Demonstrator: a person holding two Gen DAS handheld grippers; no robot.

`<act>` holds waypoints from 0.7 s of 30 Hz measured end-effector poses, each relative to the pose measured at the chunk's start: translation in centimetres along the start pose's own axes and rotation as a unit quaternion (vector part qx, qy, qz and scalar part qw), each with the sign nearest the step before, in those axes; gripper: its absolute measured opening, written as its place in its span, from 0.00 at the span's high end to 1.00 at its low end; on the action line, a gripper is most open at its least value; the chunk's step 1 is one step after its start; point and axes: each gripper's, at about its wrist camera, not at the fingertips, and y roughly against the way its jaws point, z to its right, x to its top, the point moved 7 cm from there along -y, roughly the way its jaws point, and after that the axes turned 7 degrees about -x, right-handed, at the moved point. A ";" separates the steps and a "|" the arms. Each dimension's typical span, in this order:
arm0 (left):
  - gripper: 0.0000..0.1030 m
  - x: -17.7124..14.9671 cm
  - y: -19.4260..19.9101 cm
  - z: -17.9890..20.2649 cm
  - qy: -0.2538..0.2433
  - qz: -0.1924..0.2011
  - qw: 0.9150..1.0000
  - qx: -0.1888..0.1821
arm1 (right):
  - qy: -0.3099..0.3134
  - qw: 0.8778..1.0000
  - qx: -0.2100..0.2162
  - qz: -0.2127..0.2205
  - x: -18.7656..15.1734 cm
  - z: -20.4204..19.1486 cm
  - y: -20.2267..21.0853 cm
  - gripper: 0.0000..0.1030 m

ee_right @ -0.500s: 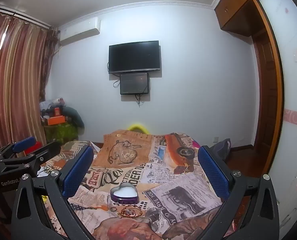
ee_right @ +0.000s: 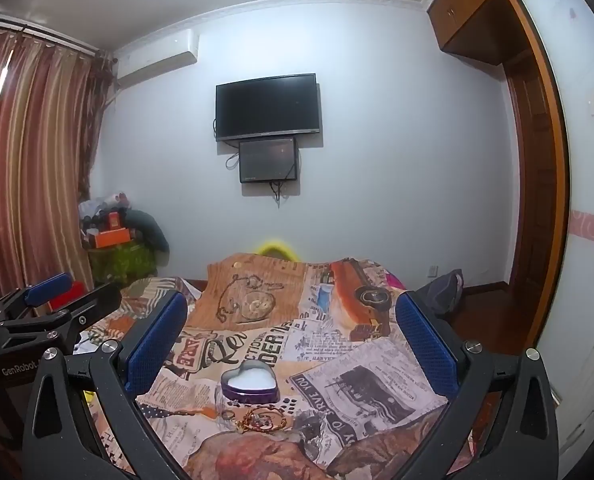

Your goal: Organize jewelry

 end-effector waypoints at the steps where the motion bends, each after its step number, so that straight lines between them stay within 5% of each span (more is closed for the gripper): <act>1: 0.00 0.0 0.0 -0.1 0.000 -0.001 1.000 0.000 | 0.000 1.000 0.000 -0.001 0.1 -0.1 0.1 0.00; 21: 0.00 -0.6 -0.6 -0.5 0.002 -0.012 1.000 0.000 | -0.001 1.000 0.004 -0.017 -0.2 -0.4 -0.4 0.00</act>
